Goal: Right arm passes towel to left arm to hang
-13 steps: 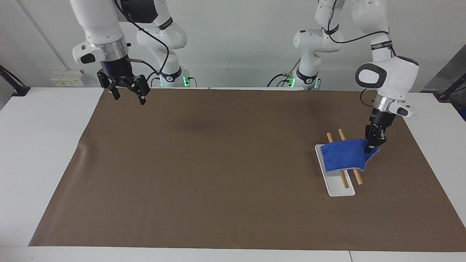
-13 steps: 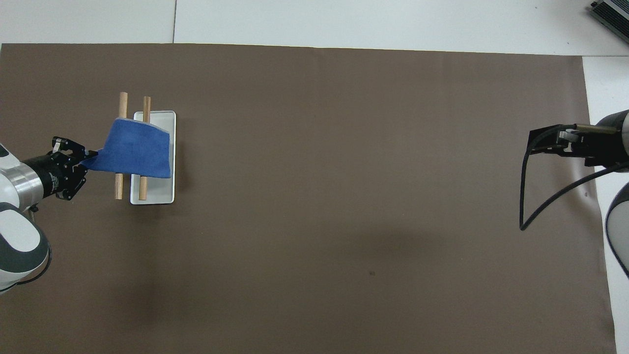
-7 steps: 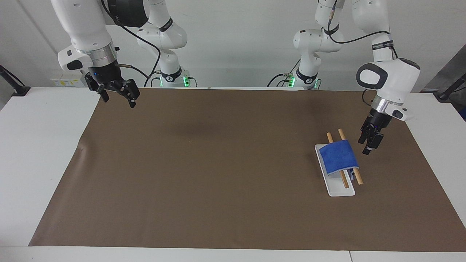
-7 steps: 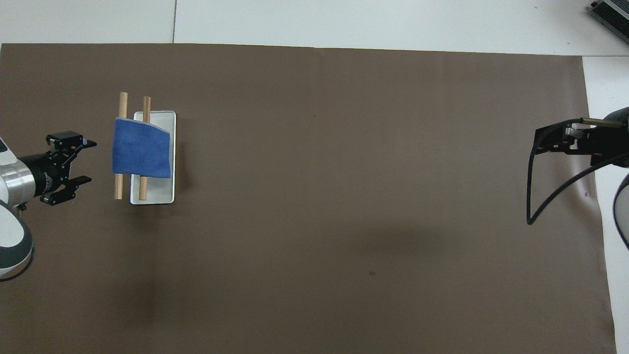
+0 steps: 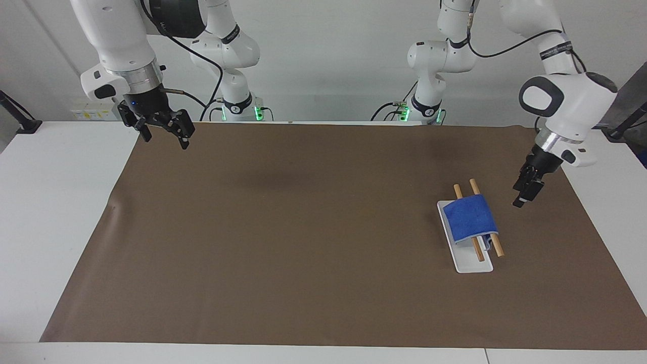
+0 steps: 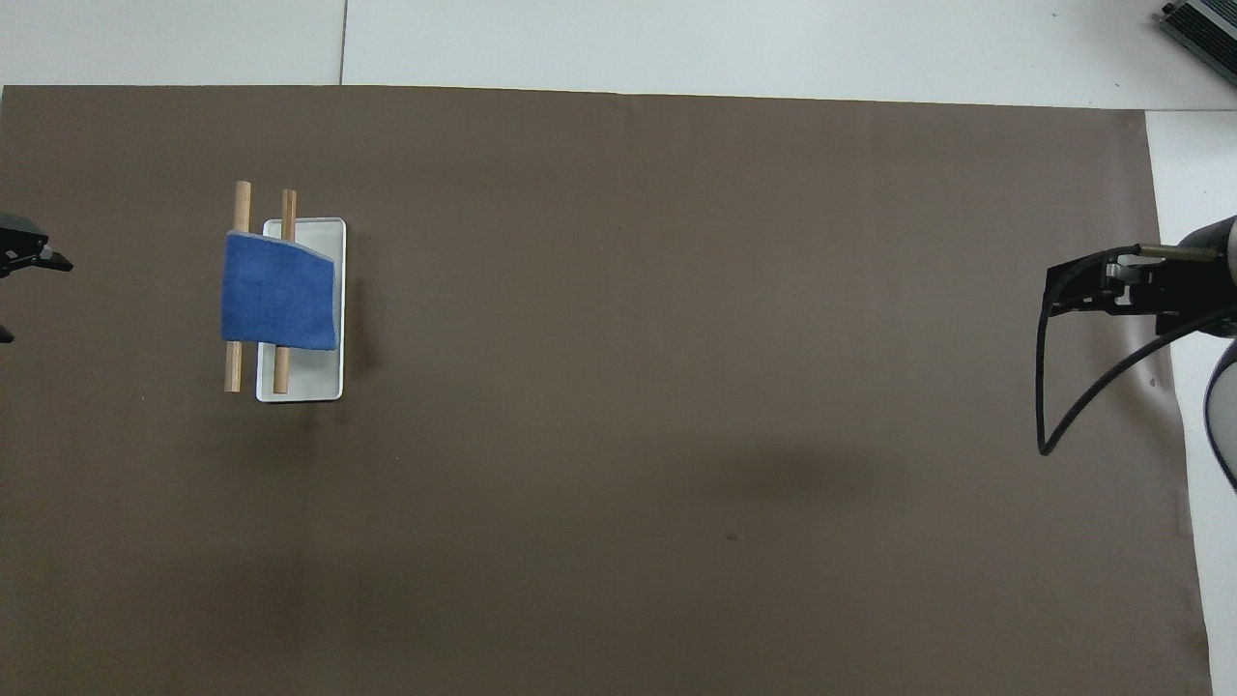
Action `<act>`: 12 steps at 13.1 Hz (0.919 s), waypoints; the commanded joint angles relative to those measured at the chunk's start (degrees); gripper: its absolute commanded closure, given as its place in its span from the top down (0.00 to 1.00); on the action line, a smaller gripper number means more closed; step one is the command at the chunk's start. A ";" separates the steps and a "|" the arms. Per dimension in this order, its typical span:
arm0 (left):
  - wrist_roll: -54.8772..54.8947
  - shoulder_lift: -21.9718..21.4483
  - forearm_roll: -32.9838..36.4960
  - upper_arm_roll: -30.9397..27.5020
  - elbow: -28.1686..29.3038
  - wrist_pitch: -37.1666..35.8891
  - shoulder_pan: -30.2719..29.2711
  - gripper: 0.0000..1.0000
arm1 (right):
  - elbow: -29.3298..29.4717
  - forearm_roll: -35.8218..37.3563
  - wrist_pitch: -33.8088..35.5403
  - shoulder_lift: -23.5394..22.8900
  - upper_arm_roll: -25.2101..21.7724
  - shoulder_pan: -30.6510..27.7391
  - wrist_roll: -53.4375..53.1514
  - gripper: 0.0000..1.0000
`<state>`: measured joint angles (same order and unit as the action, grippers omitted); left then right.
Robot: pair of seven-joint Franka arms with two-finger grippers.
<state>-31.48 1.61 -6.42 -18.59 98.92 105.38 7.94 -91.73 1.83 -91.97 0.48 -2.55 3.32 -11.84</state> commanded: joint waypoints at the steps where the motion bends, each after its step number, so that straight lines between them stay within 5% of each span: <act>1: 5.62 1.82 2.19 0.39 -7.15 -8.33 0.23 0.92 | -1.26 -2.79 0.30 1.19 0.09 -0.51 1.64 1.00; 6: 19.59 1.38 7.82 7.68 -12.43 -17.83 0.05 0.92 | -1.17 -2.79 -0.23 1.19 0.00 -0.51 1.55 1.00; 12: 21.98 -1.60 7.56 17.79 -10.87 -17.49 -3.99 1.00 | -0.91 -2.88 0.39 1.19 -0.27 -0.59 3.40 1.00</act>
<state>-11.03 1.49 0.26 -3.68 87.69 88.87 5.58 -91.69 0.25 -91.84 0.71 -2.63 3.31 -10.65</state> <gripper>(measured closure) 0.040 0.000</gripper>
